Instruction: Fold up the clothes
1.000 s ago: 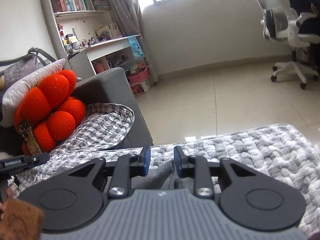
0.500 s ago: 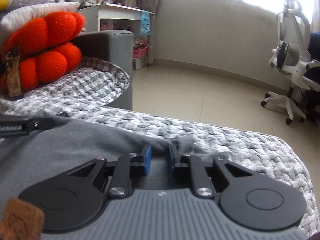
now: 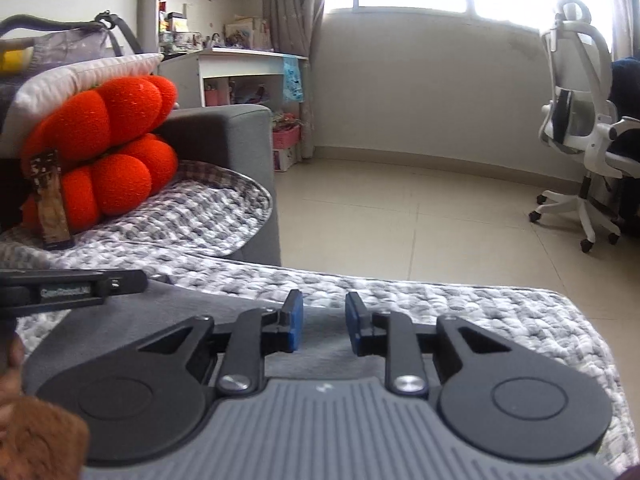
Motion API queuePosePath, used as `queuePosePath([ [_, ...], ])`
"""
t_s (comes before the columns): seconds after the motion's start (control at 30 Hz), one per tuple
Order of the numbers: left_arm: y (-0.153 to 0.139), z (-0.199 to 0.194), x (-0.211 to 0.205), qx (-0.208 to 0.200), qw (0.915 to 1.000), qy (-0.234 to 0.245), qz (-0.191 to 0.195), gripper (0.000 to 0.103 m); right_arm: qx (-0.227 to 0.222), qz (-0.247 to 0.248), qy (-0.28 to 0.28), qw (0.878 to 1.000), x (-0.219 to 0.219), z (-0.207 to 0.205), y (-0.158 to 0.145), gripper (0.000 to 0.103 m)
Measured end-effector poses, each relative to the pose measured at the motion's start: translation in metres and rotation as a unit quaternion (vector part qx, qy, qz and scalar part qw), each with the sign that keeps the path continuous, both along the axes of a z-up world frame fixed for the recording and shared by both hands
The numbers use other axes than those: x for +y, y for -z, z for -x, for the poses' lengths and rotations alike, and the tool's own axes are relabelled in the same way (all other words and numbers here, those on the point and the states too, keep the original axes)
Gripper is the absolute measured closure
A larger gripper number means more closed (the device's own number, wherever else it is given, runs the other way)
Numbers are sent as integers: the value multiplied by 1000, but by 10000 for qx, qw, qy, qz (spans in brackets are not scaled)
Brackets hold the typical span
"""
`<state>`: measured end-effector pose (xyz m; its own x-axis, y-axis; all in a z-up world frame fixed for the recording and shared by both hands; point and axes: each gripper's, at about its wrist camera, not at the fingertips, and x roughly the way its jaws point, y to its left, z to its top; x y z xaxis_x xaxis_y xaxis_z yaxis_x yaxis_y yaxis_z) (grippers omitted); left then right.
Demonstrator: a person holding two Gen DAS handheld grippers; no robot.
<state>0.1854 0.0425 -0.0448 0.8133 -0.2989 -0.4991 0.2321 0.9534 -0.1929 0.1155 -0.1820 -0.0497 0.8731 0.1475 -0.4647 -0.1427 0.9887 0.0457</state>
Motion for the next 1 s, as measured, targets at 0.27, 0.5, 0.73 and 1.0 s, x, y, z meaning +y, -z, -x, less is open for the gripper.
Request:
queuePosePath([
  [0.27,18,-10,-17,217,9986,354,-337,79,417,97,-144,9990,26,-22,23,75],
  [0.5,11,-19,24,218,9995,10,-219,80,419,74,324,9986,-15,-23,22,73],
  [0.73,-10,17,6,10,9991,419,77,72,354,-151,95,9992,-9,8,8,69],
  [1.0,0,63,-15,143,9949,962,-277,69,567,-74,-168,9982,9,47,14,68],
])
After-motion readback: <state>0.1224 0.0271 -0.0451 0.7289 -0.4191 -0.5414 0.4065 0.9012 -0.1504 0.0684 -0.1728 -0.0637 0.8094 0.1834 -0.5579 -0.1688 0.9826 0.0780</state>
